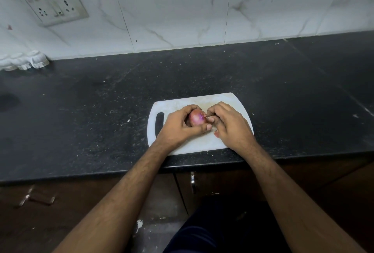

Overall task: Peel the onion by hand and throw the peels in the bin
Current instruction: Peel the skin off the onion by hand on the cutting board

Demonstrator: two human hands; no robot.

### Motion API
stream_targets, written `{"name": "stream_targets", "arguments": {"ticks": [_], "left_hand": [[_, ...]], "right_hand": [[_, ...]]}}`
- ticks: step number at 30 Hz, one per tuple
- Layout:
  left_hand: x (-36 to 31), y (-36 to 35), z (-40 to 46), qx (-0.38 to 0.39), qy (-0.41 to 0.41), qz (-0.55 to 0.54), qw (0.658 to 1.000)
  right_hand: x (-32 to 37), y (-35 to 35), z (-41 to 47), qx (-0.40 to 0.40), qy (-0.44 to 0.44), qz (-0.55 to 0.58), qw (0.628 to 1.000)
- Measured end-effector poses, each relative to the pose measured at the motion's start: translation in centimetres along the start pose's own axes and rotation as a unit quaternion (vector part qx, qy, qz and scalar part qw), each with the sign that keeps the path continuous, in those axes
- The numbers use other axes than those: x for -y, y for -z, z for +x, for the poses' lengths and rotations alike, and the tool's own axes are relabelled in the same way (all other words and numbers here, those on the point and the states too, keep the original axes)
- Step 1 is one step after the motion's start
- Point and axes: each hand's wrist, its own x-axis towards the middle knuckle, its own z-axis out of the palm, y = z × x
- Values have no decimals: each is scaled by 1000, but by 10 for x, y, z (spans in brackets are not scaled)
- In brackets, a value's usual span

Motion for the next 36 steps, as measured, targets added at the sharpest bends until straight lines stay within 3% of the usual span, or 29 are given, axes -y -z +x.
{"name": "stream_targets", "arguments": {"ticks": [10, 16, 22, 30, 36], "left_hand": [[6, 1, -1, -9, 0, -41, 999], [5, 1, 0, -10, -6, -48, 999], [5, 1, -1, -7, -8, -35, 999], [1, 1, -4, -9, 9, -13, 1000], [-1, 1, -5, -12, 3, 8, 1000]], "right_hand": [[-10, 1, 6, -93, -66, 63, 991], [-10, -5, 4, -48, -52, 40, 997], [-1, 0, 0, -22, 9, 107, 994], [-3, -1, 0, -26, -3, 101, 995], [-1, -1, 1, -34, 24, 9, 999]]}}
